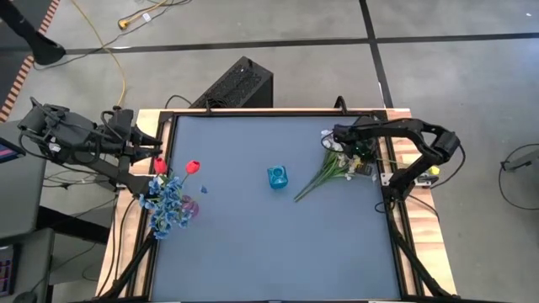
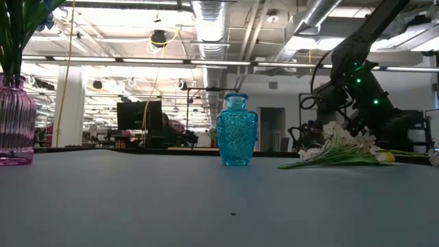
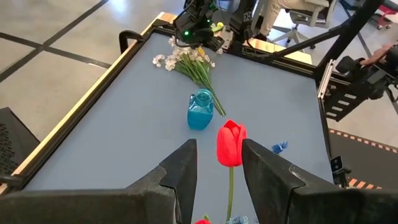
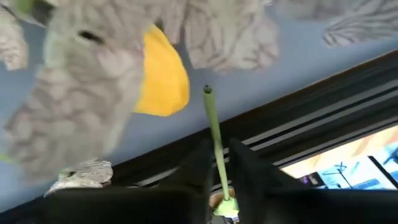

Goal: Sort flowers into vase by color
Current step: Put the right yellow tulip into the blue vase

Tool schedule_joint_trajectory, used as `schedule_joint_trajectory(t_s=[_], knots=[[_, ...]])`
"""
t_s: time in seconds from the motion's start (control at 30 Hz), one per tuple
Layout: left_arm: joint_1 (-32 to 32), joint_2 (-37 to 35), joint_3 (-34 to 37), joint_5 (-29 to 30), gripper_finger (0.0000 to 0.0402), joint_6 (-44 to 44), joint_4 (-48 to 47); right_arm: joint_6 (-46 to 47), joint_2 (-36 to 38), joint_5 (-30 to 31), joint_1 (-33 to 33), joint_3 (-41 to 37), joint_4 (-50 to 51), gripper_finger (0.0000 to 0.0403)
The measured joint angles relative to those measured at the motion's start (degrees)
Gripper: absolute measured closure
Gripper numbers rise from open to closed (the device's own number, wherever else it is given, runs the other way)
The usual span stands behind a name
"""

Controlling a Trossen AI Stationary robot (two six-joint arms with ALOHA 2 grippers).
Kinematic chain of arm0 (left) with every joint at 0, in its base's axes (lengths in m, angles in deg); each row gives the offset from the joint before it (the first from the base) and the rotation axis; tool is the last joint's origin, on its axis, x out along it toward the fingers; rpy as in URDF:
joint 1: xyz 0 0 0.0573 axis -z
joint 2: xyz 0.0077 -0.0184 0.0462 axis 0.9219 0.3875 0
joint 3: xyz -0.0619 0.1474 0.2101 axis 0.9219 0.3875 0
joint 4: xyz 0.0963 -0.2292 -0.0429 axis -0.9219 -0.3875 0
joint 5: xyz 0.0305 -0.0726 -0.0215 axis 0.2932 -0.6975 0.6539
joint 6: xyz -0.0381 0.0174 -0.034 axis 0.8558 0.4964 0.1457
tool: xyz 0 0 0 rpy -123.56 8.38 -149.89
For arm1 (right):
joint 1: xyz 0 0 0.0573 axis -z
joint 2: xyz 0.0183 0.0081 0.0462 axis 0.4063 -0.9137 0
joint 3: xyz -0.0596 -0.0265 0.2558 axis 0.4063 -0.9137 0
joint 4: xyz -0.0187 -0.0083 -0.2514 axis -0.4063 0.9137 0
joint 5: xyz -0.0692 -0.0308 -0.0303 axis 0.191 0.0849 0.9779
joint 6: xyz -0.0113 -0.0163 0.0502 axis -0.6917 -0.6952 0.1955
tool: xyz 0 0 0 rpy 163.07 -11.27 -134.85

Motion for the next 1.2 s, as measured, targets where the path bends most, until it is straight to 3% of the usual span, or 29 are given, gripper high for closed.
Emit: schedule_joint_trajectory(t_s=[0.1, 0.4, 0.6, 0.97, 1.07, 1.2], knots=[[0.0, 0.0, 0.0, 0.0, 0.0288, 0.5, 0.0, 0.0, 0.0, 0.4, 0.0, 0.0, 0.6, 0.0384], [0.0, 0.0, 0.0, 0.0, 0.0288, -0.3, 0.0, 2.1, 0.1, 3.8, -3.4, 4.6, 10.9, 0.0387], [0.0, 0.0, 0.0, 0.1, 0.0288, -2.7, 0.0, 6.5, 0.2, 2.3, -7.3, 18.1, 17.2, 0.0387], [0.0, 0.0, 0.0, 0.3, 0.0288, -6.0, 0.0, 14.0, 0.3, -6.0, -13.8, 54.0, 20.9, 0.0387], [0.0, 0.0, 0.0, 0.2, 0.0288, -6.1, -0.1, 16.3, 0.4, -6.0, -15.1, 57.3, 21.3, 0.0387], [0.0, 0.0, 0.0, -0.6, 0.0288, -6.5, -0.1, 17.3, 0.3, -6.0, -15.4, 55.6, 23.9, 0.0387]])
